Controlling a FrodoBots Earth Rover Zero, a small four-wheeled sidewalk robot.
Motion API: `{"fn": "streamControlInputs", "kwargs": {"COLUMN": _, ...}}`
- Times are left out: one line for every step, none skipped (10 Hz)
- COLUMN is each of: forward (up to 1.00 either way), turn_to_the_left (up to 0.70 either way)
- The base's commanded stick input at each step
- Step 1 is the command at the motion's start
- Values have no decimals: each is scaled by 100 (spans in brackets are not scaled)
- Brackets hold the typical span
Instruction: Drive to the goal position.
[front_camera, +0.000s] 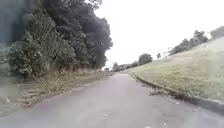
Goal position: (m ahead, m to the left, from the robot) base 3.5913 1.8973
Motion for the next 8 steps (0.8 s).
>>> {"fn": "streamControlInputs", "kwargs": {"forward": 45, "turn_to_the_left": 0}}
{"fn": "streamControlInputs", "kwargs": {"forward": 45, "turn_to_the_left": 0}}
{"fn": "streamControlInputs", "kwargs": {"forward": 45, "turn_to_the_left": 0}}
{"fn": "streamControlInputs", "kwargs": {"forward": 45, "turn_to_the_left": 0}}
{"fn": "streamControlInputs", "kwargs": {"forward": 45, "turn_to_the_left": 0}}
{"fn": "streamControlInputs", "kwargs": {"forward": 45, "turn_to_the_left": 0}}
{"fn": "streamControlInputs", "kwargs": {"forward": 45, "turn_to_the_left": 0}}
{"fn": "streamControlInputs", "kwargs": {"forward": 45, "turn_to_the_left": 0}}
